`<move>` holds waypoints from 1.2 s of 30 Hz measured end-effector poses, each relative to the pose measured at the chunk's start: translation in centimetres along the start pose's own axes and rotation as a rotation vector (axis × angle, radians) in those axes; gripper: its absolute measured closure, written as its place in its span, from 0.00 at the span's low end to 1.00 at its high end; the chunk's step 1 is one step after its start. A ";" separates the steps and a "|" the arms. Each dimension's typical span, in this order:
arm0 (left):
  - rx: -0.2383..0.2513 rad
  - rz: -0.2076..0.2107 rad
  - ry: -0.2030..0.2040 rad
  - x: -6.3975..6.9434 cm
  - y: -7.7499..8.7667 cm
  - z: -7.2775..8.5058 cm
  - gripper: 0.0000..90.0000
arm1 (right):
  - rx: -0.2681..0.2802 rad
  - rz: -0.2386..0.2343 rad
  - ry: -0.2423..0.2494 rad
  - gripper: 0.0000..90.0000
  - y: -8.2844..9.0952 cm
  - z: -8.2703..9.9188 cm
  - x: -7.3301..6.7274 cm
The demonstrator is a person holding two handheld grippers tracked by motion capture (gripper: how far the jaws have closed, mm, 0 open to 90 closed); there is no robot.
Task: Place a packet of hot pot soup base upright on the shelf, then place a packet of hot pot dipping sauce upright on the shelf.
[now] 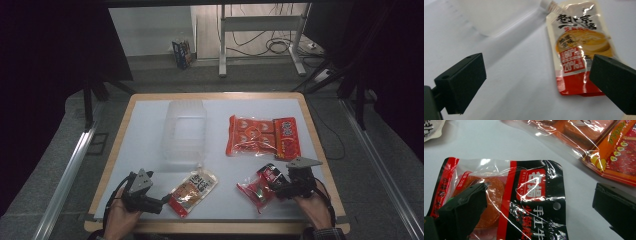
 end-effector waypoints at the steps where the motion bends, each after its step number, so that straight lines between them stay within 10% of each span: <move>1: 0.000 0.002 0.006 -0.1 0.0 0.0 0.01 | -0.008 0.000 0.014 0.00 -0.1 0.0 -0.1; 7: -0.015 -0.004 -0.023 0.2 -0.2 0.1 0.01 | -0.069 0.010 0.071 0.00 -0.4 0.4 -0.9; 36: -0.012 0.032 -0.055 0.9 -0.5 0.1 0.00 | -0.043 0.032 0.004 0.00 -0.1 0.6 0.3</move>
Point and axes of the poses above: each handheld gripper's, and its own axes: y roughly backward along the jaws, z roughly out of its underside, x roughly to its right, the point moved 9 cm from there along -y, roughly forward along the jaws, and after that the axes turned 9 degrees about y, right-handed, at the moved point
